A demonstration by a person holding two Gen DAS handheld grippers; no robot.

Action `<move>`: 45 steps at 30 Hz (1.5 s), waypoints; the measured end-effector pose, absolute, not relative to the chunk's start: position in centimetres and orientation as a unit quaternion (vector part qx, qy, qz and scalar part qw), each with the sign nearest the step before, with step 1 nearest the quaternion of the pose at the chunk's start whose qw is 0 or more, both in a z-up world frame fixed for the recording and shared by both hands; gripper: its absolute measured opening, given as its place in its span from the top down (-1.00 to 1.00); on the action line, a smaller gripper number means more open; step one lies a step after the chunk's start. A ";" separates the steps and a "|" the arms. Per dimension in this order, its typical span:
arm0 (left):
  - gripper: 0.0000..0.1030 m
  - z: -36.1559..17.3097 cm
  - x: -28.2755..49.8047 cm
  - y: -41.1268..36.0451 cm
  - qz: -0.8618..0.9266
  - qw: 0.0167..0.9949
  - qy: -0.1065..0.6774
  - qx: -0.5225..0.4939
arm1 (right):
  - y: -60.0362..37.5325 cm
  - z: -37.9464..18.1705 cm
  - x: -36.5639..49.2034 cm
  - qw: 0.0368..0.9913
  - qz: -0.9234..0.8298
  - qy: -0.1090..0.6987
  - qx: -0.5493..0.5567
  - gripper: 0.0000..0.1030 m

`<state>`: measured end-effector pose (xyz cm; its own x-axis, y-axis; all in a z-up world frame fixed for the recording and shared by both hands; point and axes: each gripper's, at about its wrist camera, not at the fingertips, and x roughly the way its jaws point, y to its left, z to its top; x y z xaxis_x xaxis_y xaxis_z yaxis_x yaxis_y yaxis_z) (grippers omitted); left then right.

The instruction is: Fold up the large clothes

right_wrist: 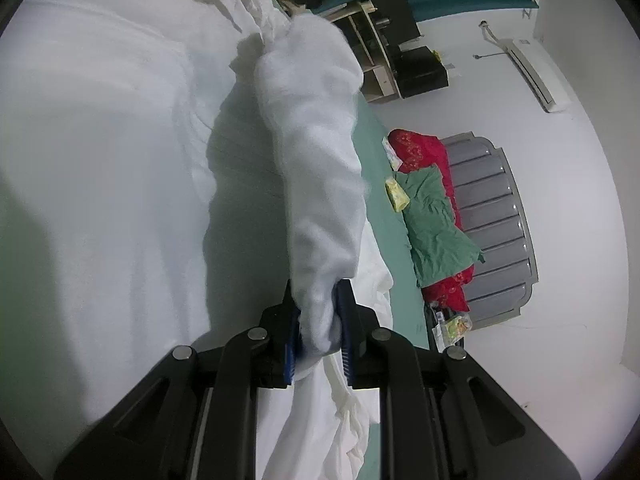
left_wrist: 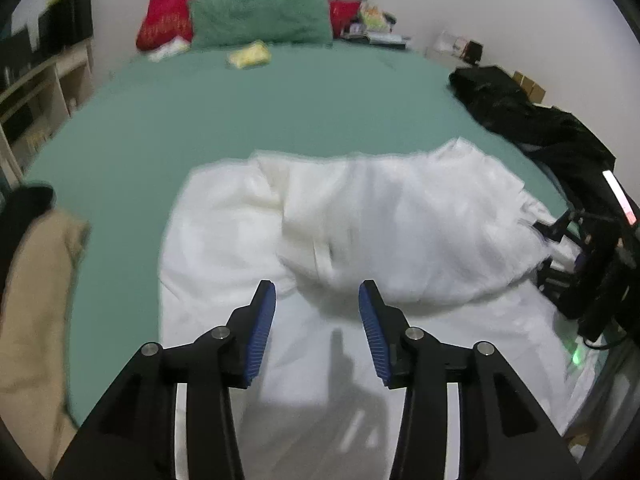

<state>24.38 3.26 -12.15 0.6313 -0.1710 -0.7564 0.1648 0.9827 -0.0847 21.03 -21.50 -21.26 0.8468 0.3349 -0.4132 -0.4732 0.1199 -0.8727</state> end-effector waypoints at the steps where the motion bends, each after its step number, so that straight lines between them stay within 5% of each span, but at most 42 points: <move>1: 0.09 -11.4 24.4 3.2 -0.093 0.908 0.408 -0.007 | -21.5 -21.2 21.0 0.746 0.270 0.062 -0.606 0.60; 3: 0.00 -10.2 25.2 3.2 -0.093 0.915 0.392 -0.030 | -21.7 -20.7 20.9 0.750 0.270 0.082 -0.598 0.47; 7: -0.10 -11.6 28.3 2.3 -0.103 0.901 0.416 -0.065 | -23.5 -18.0 21.5 0.784 0.262 0.146 -0.543 -0.33; 8: -0.10 -12.4 28.7 1.8 -0.102 0.898 0.425 -0.060 | -24.1 -17.7 21.3 0.791 0.266 0.167 -0.525 -0.39; 17: -0.09 -17.9 28.3 -0.6 -0.087 0.871 0.482 -0.030 | -31.1 -12.1 25.9 0.866 0.343 0.338 -0.137 -0.43; 21: 0.03 -18.2 27.7 -1.0 -0.077 0.870 0.488 -0.011 | -33.1 -16.8 30.8 0.806 0.339 0.454 0.173 -0.43; 23: 0.12 -18.3 27.7 -1.1 -0.072 0.869 0.489 -0.011 | -32.0 -19.4 32.1 0.780 0.320 0.498 0.205 -0.43; 24: 0.24 -18.4 27.8 -1.1 -0.068 0.869 0.490 -0.010 | -31.4 -19.7 32.2 0.780 0.321 0.498 0.203 -0.40; 26: 0.48 -18.5 28.2 -1.0 -0.058 0.870 0.489 -0.010 | -29.9 -19.4 32.1 0.785 0.325 0.497 0.175 -0.01; 27: 0.88 -18.4 28.2 -0.8 -0.053 0.872 0.486 -0.011 | -29.4 -19.2 31.9 0.787 0.324 0.499 0.164 0.38; 28: 0.96 -18.1 28.3 -0.4 -0.057 0.874 0.481 -0.019 | -29.1 -18.9 31.6 0.786 0.327 0.499 0.160 0.77; 36: 0.97 -13.4 28.6 -1.5 -0.052 0.918 0.393 0.015 | -26.6 -12.2 33.5 0.854 0.323 0.403 0.065 0.77; 45: 0.88 -18.1 32.0 -0.1 -0.053 0.883 0.467 0.001 | -28.3 -17.6 37.7 0.849 0.252 0.462 0.049 0.67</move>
